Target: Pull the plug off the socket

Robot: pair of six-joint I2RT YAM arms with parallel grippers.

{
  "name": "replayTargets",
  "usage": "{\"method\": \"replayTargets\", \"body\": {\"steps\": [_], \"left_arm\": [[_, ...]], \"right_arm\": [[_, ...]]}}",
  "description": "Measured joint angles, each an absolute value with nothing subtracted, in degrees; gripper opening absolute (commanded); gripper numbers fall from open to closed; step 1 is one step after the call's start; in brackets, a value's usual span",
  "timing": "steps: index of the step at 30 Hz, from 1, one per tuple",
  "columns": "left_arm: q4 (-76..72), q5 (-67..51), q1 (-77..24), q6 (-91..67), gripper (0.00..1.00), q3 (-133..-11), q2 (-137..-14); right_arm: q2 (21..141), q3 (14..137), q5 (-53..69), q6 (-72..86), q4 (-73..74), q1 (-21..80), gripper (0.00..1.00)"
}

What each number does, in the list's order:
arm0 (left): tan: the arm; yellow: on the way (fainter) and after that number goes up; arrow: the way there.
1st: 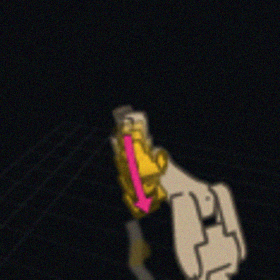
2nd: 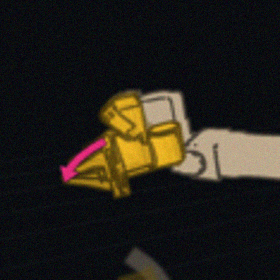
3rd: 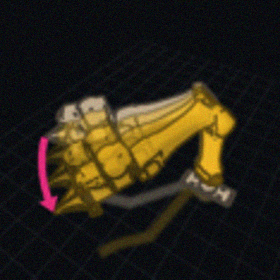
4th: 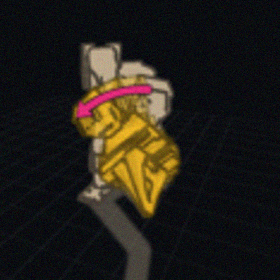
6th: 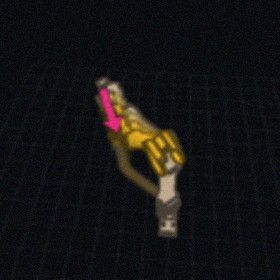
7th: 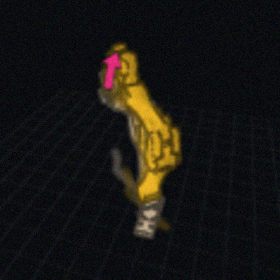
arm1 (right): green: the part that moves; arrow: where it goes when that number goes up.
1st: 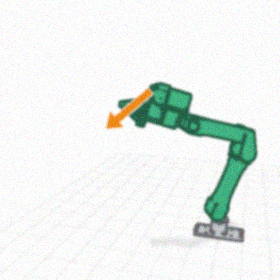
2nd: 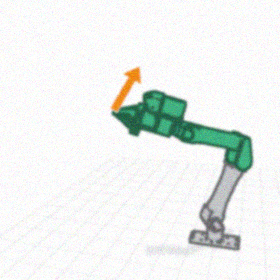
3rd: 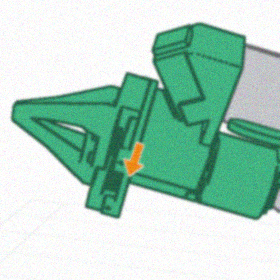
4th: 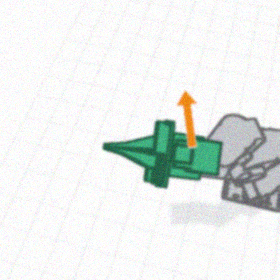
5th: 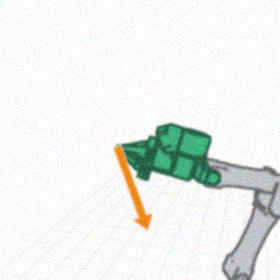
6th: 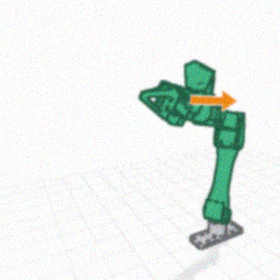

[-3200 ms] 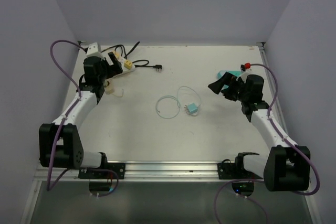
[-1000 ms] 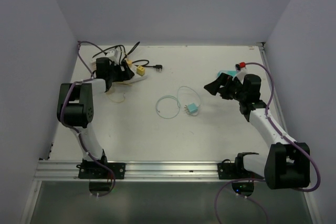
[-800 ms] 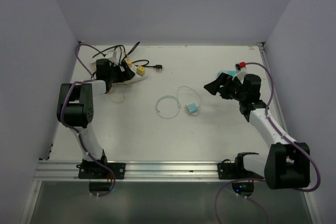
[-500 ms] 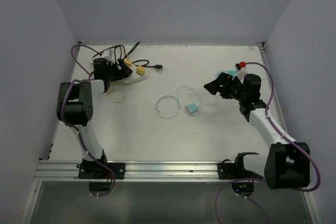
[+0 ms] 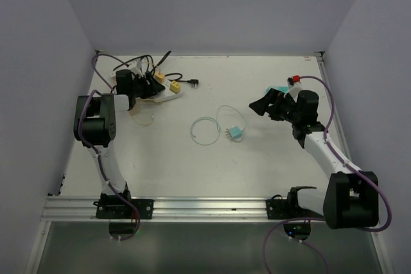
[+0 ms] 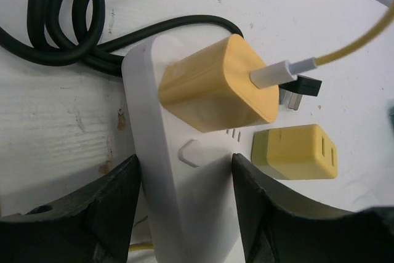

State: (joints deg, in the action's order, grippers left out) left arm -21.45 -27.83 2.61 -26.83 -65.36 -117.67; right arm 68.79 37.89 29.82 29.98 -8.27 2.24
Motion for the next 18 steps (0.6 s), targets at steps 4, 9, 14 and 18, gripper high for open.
{"method": "replayTargets", "body": {"steps": [4,9,14,18], "left_arm": [[-22.1,-29.7,2.6,-27.7,0.49,-65.5,-117.8],[-23.0,-31.4,2.6,-29.4,0.29,-65.5,-117.8],[-25.5,-33.0,2.6,-31.5,0.15,-64.6,-117.7],[-28.9,-34.5,2.6,-34.3,0.04,-60.8,-115.8]], "right_arm": [[69.1,37.9,29.8,30.0,-8.3,2.2,0.98],[69.1,37.9,30.0,30.0,-8.4,2.2,0.98],[69.1,37.9,30.8,30.0,-8.6,2.2,0.98],[69.1,37.9,31.2,30.0,-8.7,2.4,0.98]]}}
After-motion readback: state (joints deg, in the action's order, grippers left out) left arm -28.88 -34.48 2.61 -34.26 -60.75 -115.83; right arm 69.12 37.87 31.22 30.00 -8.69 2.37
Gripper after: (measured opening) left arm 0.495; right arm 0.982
